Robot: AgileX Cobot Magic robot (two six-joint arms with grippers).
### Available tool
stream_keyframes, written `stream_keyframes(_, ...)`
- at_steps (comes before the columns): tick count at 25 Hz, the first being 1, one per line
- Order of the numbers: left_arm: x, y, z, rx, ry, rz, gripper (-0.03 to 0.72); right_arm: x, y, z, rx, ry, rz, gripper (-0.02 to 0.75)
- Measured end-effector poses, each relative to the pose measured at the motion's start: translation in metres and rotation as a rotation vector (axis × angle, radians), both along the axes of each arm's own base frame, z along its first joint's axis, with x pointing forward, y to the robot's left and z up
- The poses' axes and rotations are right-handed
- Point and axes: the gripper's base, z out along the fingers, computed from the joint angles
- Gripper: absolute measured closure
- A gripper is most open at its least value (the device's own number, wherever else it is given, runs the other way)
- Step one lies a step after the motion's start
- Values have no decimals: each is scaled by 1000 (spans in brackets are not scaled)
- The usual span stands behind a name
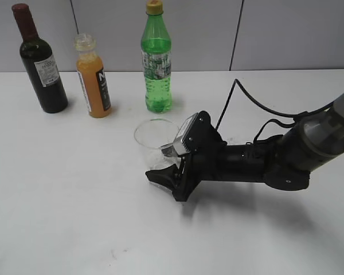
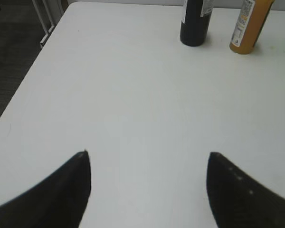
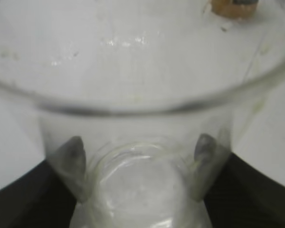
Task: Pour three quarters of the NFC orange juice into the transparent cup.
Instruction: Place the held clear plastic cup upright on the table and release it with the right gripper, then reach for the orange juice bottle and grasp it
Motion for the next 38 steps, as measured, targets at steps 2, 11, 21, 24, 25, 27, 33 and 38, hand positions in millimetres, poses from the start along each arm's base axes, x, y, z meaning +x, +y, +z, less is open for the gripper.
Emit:
stream_keyframes(2,0,0,0,0,0,0,104,-1,-2,-4,-53,9,2,200)
stream_keyframes(11,0,0,0,0,0,0,104,2,-11,17,-237,56,-36,80)
stream_keyframes(21,0,0,0,0,0,0,104,-14,-47,66,-537,-41,-151,97)
stream_keyframes(24,0,0,0,0,0,0,104,-12,-57,83,-613,-88,-216,125)
stream_keyframes(25,0,0,0,0,0,0,104,-12,-60,90,-631,-108,-231,131)
stream_keyframes(27,0,0,0,0,0,0,104,-12,-65,101,-660,-137,-264,141)
stream_keyframes(33,0,0,0,0,0,0,104,-14,-88,133,-798,-185,-428,145)
stream_keyframes(38,0,0,0,0,0,0,104,4,-112,168,-859,-201,-638,145)
